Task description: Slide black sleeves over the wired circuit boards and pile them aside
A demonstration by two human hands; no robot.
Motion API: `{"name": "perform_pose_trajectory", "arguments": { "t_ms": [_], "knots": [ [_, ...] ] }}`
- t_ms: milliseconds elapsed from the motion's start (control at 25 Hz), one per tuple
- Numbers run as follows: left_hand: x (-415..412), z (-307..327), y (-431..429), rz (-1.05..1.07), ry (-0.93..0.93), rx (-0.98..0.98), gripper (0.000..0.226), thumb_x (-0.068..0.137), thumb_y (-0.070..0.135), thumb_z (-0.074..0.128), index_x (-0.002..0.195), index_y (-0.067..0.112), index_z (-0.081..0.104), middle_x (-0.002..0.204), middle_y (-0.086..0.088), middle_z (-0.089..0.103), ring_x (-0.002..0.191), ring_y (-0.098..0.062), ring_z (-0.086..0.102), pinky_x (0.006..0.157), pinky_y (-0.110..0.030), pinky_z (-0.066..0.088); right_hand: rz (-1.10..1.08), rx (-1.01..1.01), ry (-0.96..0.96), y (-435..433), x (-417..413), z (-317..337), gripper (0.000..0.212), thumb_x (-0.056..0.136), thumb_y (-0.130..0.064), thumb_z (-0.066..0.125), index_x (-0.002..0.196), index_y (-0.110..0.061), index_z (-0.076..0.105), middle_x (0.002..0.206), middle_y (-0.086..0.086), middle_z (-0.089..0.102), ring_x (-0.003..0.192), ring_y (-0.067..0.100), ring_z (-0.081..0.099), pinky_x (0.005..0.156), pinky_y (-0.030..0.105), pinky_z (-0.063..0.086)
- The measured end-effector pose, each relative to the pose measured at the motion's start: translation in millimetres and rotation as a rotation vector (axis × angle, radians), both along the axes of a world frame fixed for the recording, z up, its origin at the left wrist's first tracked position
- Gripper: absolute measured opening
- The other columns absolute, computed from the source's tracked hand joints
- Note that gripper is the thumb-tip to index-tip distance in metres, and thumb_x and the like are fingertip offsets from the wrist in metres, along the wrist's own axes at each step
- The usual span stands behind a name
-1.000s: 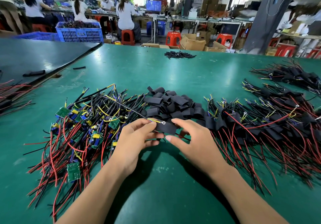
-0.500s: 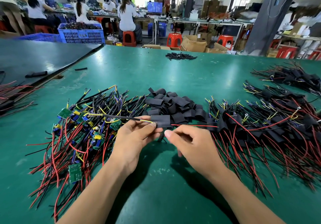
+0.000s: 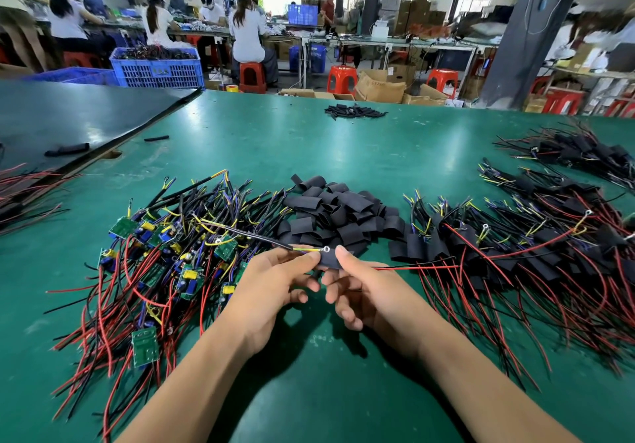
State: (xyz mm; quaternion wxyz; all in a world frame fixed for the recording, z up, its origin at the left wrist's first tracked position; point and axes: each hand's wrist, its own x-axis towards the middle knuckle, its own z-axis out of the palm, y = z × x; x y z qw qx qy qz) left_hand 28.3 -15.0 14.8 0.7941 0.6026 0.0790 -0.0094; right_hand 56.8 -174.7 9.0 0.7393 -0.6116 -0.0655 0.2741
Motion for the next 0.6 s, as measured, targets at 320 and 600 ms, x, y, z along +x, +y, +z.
{"name": "perform_pose_trajectory", "arguments": {
  "t_ms": [320, 600],
  "knots": [
    [-1.2, -0.1, 0.9, -0.006, -0.014, 0.030, 0.007, 0.092, 0.010, 0.065, 0.094, 0.007, 0.071, 0.076, -0.007, 0.068, 0.061, -0.015, 0.060, 0.054, -0.021, 0.043, -0.010, 0.000, -0.004, -0.4, 0.2, -0.9, 0.047, 0.090, -0.052, 0.059, 0.085, -0.007, 0.072, 0.068, 0.008, 0.062, 0.046, 0.015, 0.047, 0.040, 0.022, 0.034],
    [-0.8, 0.4, -0.4, -0.015, -0.018, -0.003, 0.009, 0.093, 0.011, 0.063, 0.099, 0.007, 0.069, 0.081, -0.009, 0.068, 0.062, -0.016, 0.061, 0.056, -0.023, 0.044, -0.048, 0.023, 0.044, 0.3, 0.6, 2.8, 0.042, 0.078, -0.048, 0.064, 0.082, -0.008, 0.073, 0.064, 0.006, 0.061, 0.044, 0.014, 0.045, 0.039, 0.022, 0.033]
  ]
}}
